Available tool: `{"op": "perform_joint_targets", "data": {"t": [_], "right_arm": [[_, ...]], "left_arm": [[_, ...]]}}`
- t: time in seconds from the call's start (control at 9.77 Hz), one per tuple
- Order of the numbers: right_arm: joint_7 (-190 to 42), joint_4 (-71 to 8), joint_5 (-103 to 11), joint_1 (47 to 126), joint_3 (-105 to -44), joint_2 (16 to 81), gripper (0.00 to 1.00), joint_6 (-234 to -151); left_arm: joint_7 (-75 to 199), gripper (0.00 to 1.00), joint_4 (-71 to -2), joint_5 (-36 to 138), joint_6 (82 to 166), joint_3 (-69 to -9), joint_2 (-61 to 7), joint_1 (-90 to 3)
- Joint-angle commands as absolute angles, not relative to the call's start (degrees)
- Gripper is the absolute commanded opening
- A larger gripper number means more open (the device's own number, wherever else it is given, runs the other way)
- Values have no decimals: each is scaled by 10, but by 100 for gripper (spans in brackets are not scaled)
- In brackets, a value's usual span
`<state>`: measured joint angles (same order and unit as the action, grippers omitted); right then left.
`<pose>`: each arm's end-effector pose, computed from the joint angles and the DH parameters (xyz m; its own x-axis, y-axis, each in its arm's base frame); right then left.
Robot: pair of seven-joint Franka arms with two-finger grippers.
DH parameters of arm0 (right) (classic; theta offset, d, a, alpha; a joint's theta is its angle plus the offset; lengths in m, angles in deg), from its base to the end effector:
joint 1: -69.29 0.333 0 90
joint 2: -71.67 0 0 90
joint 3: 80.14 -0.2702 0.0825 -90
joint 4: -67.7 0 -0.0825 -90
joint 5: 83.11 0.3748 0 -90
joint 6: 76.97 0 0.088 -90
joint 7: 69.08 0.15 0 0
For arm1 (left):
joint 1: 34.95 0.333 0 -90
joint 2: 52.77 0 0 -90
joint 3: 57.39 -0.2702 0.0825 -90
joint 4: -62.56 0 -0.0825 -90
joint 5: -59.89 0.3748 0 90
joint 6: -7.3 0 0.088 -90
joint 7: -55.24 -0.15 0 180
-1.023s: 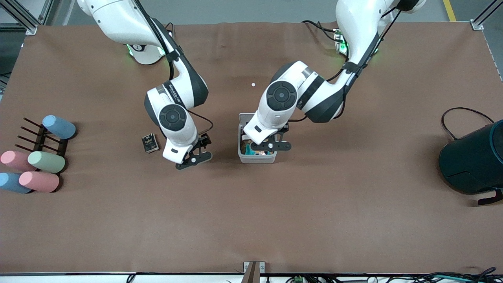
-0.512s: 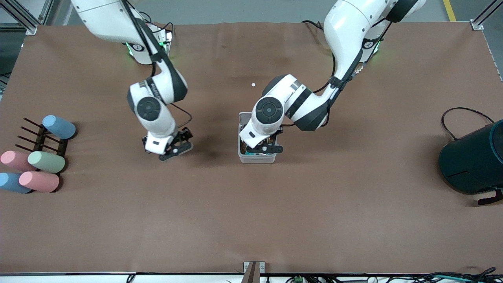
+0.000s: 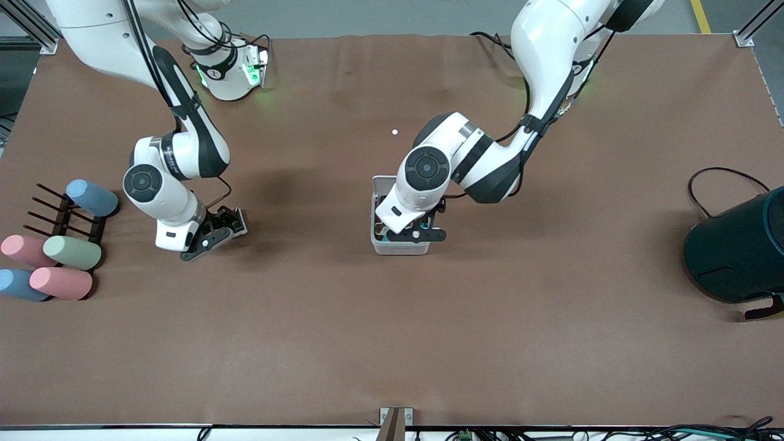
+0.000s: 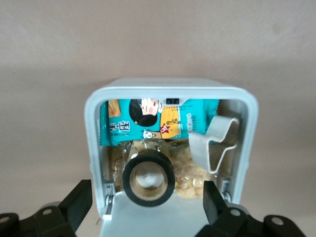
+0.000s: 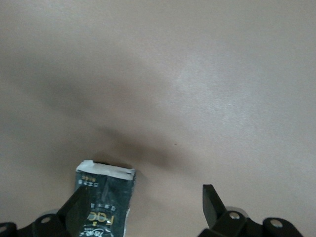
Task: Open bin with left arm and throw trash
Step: 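Lift the package with the right gripper while the left gripper retracts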
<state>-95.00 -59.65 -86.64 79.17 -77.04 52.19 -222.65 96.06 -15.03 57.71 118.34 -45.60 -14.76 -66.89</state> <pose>0.5237 0.0597 0.1402 0.8108 0.5839 -0.0418 0.5852 -0.8100 0.0372 0.5034 -0.4599 0.2592 0.9874 -0.0035 -0.1580 0.0085 -0.9972 0.0749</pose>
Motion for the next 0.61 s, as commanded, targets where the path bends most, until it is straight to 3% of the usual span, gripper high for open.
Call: {"op": "perform_joint_targets", "data": {"t": [0.0, 0.51], "right_arm": [[-947, -627, -867, 789, -780, 546, 100, -2227], [-948, -642, -844, 790, -780, 546, 100, -2231]], "left_arm": [[946, 100, -154, 579, 1148, -458, -197, -625], [744, 100, -157, 587, 1019, -458, -317, -425]]}}
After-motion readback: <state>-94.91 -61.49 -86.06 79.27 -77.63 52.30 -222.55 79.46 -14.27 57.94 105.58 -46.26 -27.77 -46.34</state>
